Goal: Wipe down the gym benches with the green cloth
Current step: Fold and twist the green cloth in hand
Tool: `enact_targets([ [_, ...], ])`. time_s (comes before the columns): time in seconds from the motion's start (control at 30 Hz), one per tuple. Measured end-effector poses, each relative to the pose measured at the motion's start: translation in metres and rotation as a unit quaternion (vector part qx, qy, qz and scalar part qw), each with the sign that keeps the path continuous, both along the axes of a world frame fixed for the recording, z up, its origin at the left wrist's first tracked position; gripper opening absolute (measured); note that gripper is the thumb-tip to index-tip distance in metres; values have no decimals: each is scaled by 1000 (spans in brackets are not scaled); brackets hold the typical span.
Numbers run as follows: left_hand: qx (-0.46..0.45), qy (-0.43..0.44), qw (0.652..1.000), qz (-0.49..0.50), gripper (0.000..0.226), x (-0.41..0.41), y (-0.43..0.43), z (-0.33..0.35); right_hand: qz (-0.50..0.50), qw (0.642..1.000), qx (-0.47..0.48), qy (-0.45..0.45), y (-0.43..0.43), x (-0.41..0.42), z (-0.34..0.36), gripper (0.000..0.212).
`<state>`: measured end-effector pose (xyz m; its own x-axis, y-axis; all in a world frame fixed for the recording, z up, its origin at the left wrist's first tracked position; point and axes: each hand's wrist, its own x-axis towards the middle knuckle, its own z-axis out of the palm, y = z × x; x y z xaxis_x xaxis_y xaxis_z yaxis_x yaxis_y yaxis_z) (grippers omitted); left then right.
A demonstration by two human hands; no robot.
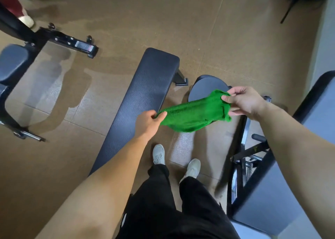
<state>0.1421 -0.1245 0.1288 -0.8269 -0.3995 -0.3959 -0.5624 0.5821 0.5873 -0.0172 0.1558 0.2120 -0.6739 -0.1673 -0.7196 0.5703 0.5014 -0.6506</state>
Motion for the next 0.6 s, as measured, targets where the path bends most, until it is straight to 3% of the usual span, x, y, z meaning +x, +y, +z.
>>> enact_targets([
  [0.1, -105, 79, 989, -63, 61, -12, 0, 6, -63, 995, -24, 76, 1, 7, -7, 6],
  [0.2, -132, 49, 989, -50, 62, -19, 3, 14, -111, 989, -51, 83, 0, 16, -3, 4],
  [0.27, -98, -2, 995, 7, 60, -24, 12, 18, -116, 987, -55, 91, 0, 21, -1, 12],
  [0.33, 32, -27, 994, 100, 55, -34, 30, 25, -87, 989, -60, 99, -8, 31, 3, 18],
  [0.37, 147, -37, 975, 165, 50, -41, 42, 27, -63, 990, -65, 104, -14, 37, 4, 18],
  [0.43, 376, -62, 880, 285, 39, -54, 69, 34, -12, 989, -66, 134, -27, 52, 3, 17],
  [0.47, 449, -67, 831, 322, 40, -58, 80, 38, 30, 985, -49, 161, -33, 59, 2, 15],
  [0.53, 515, -80, 776, 354, 49, -63, 92, 43, 128, 970, 0, 208, -38, 70, 0, 13],
  [0.6, 553, -102, 752, 344, 57, -67, 98, 49, 185, 956, 38, 225, -35, 77, 1, 17],
])
